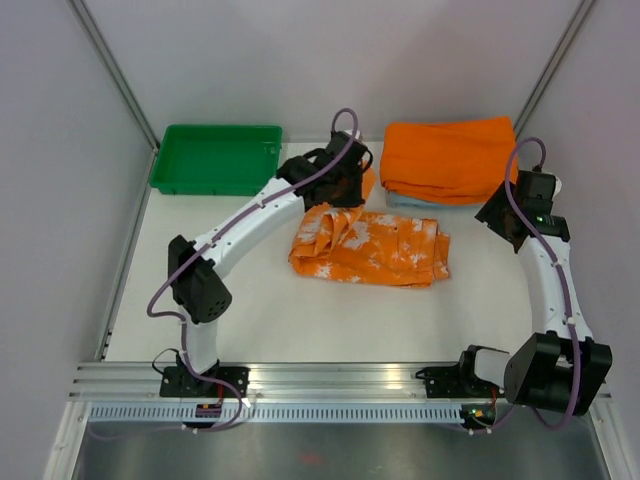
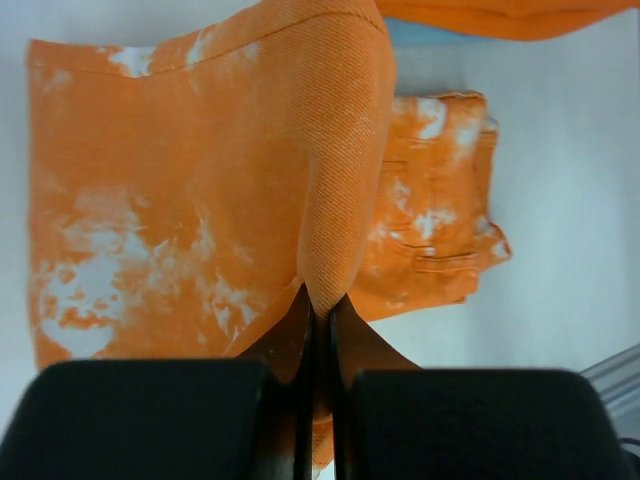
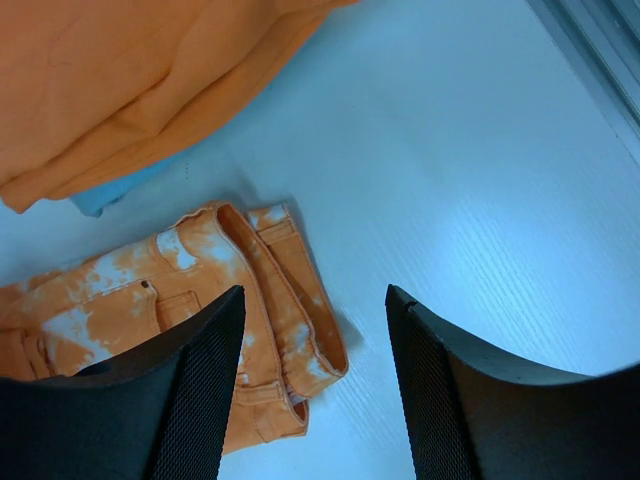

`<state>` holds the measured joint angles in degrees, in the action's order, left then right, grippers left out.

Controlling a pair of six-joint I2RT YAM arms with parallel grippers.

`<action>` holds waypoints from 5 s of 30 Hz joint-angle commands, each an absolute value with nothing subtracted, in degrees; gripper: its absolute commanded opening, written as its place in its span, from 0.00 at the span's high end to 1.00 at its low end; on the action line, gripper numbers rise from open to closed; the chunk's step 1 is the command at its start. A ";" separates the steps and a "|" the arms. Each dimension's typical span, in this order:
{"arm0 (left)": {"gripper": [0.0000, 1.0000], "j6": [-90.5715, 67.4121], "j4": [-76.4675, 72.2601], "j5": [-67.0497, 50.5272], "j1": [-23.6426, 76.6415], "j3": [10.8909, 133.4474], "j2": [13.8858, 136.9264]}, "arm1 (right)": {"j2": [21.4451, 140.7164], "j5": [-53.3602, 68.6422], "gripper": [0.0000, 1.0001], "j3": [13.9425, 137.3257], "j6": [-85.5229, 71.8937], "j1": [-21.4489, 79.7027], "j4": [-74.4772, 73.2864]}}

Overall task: Fold and stack the trousers
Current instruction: Fold the trousers, then neatly place the folded trousers to the corner

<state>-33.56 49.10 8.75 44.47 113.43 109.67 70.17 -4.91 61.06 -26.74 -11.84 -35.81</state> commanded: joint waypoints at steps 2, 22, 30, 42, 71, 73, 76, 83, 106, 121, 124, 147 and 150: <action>0.98 -44.82 37.45 9.67 49.91 117.33 113.98 | 67.94 -0.18 0.35 61.52 -26.10 -12.04 -34.81; 0.98 -48.16 27.86 12.04 57.57 120.76 130.60 | 65.48 3.16 0.34 61.00 -26.54 -12.04 -35.33; 0.20 -44.57 27.77 5.81 57.39 122.34 128.42 | 63.99 6.77 0.33 60.64 -24.08 -12.04 -34.98; 0.23 -41.57 20.93 2.91 38.61 79.67 93.36 | 66.71 27.41 0.24 59.96 -21.96 -11.26 -29.99; 0.33 -29.71 -4.57 -29.53 23.91 60.20 107.39 | 91.75 17.58 0.03 44.04 -22.49 -2.99 -7.83; 0.34 -29.44 -4.57 -29.44 24.17 60.38 108.10 | 92.46 17.75 0.09 43.68 -22.67 -2.99 -6.86; 0.37 -29.53 -4.75 -30.06 24.87 60.56 109.42 | 93.60 18.02 0.31 42.80 -22.76 -2.90 -6.07; 0.78 -31.72 -7.02 -28.57 27.69 61.26 111.97 | 92.03 17.75 0.97 40.61 -23.55 -2.99 -4.49; 0.98 -36.46 5.62 -24.61 27.69 113.69 114.32 | 100.41 21.61 1.00 111.82 -21.46 -9.83 -21.18; 0.98 -50.80 -13.88 -12.42 33.13 133.94 144.66 | 126.55 32.52 1.00 130.95 -15.48 -26.72 -27.25; 0.98 -52.46 -15.46 -7.58 33.22 136.13 148.09 | 129.89 32.96 1.00 132.44 -14.07 -26.89 -26.98; 0.98 -59.67 -16.87 -3.51 32.96 138.51 159.08 | 140.01 23.29 1.00 141.74 -8.87 -27.60 -33.83; 0.98 -60.21 -14.17 -4.30 33.13 139.74 156.89 | 136.60 26.09 1.00 141.95 -10.63 -27.60 -35.60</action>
<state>-57.80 -15.81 -9.15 35.24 136.68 157.10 139.44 33.23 137.99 -11.09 -24.60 -38.39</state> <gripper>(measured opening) 0.093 0.067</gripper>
